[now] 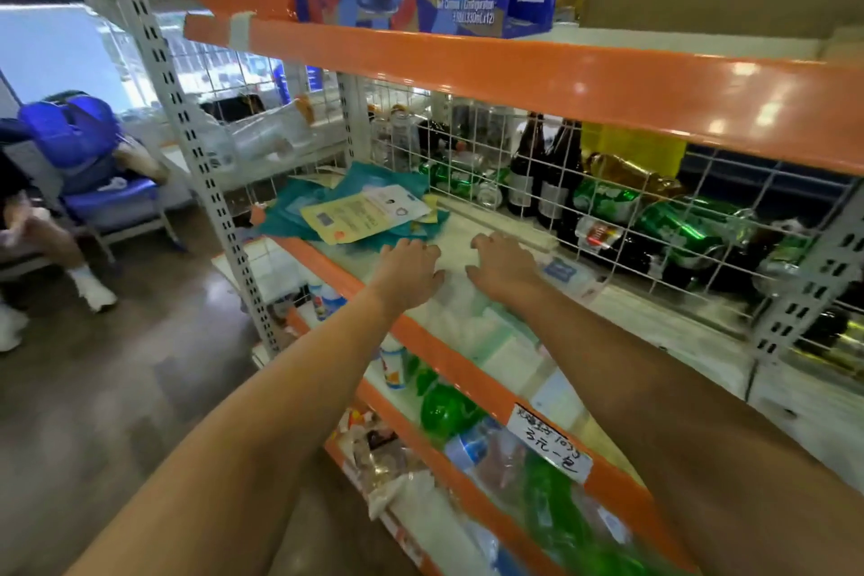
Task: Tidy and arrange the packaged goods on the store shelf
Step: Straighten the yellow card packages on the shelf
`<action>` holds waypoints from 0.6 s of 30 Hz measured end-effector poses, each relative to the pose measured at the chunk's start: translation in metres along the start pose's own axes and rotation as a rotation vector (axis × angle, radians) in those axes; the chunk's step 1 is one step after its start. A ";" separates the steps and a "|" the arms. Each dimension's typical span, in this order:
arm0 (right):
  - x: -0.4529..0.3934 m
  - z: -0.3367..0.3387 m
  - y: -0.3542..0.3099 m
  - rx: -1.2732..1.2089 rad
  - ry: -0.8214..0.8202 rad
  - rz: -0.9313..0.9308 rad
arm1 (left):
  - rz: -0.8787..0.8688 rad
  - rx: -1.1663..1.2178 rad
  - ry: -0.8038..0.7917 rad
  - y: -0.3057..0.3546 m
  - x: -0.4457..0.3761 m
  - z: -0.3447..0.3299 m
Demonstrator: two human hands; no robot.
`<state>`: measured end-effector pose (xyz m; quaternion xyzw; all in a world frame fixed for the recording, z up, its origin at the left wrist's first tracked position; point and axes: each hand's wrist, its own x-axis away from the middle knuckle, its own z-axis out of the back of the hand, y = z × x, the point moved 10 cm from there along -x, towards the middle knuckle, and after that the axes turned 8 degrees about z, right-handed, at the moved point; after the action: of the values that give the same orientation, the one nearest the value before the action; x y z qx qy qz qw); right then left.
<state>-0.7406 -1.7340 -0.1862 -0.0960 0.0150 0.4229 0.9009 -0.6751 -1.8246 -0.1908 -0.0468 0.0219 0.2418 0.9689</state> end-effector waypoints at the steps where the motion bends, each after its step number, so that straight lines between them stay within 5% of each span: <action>1: -0.007 -0.006 -0.003 0.003 -0.013 0.004 | 0.006 -0.004 -0.003 -0.005 -0.006 -0.004; 18: -0.132 -0.049 -0.036 -0.016 -0.028 -0.146 | -0.042 -0.065 -0.086 -0.110 -0.134 -0.032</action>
<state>-0.7951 -1.8653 -0.2146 -0.0984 -0.0079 0.3575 0.9287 -0.7420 -1.9872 -0.2054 -0.0680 -0.0287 0.2239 0.9718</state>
